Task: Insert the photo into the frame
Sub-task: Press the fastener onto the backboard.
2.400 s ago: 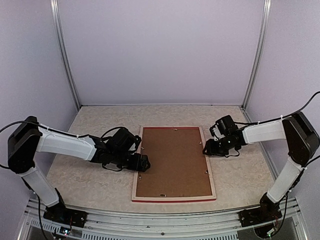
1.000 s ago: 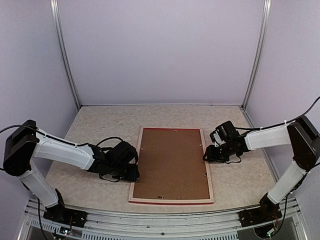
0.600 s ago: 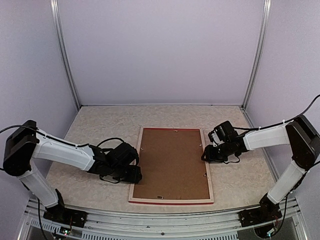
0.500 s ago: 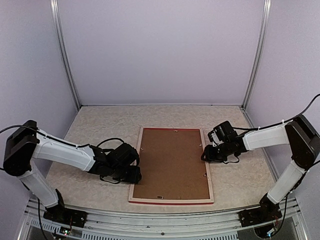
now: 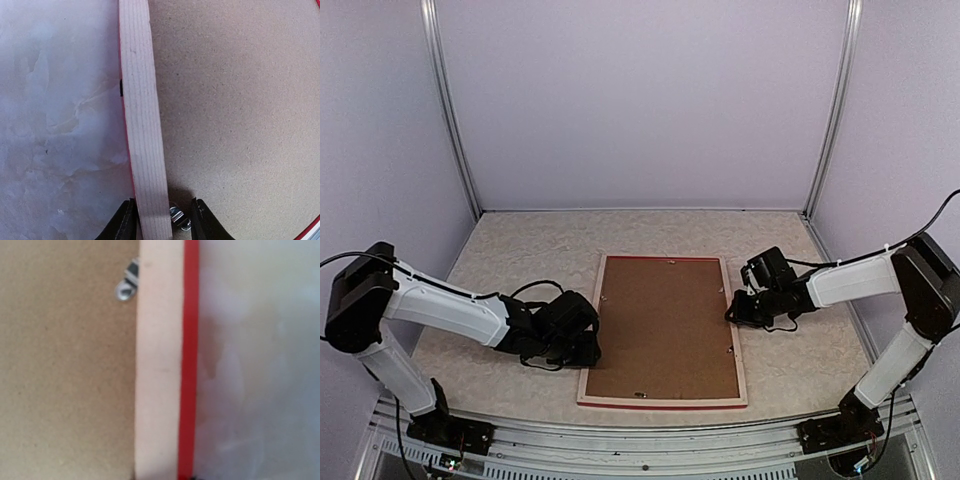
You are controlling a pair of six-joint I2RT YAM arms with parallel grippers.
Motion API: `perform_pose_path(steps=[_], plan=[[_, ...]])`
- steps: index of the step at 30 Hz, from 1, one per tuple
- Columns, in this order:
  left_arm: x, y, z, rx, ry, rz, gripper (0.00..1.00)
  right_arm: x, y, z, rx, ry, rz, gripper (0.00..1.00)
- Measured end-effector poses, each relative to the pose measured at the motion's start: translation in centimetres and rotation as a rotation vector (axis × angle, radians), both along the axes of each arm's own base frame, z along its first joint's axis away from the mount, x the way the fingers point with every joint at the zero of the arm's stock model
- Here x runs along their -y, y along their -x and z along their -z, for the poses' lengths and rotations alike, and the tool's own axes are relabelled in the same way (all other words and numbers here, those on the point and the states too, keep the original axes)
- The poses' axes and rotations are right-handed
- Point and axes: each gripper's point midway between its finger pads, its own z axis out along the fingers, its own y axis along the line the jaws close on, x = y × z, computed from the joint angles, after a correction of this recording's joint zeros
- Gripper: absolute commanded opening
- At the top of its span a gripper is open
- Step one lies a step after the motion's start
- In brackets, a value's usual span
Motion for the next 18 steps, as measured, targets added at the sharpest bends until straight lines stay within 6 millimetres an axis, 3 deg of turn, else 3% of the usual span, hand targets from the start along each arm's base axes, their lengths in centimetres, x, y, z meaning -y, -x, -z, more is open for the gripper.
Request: perform_pose_path(steps=[9,18], plan=[[-0.6,0.2,-0.1,0.009,0.063,-0.045,0.36,0.0,0.0,-0.1,0.011,-0.007,0.025,0.14],[-1.8,0.1,-0.4,-0.003,0.120,-0.074,0.49,-0.3,0.2,-0.1,0.010,-0.008,0.022,0.12]])
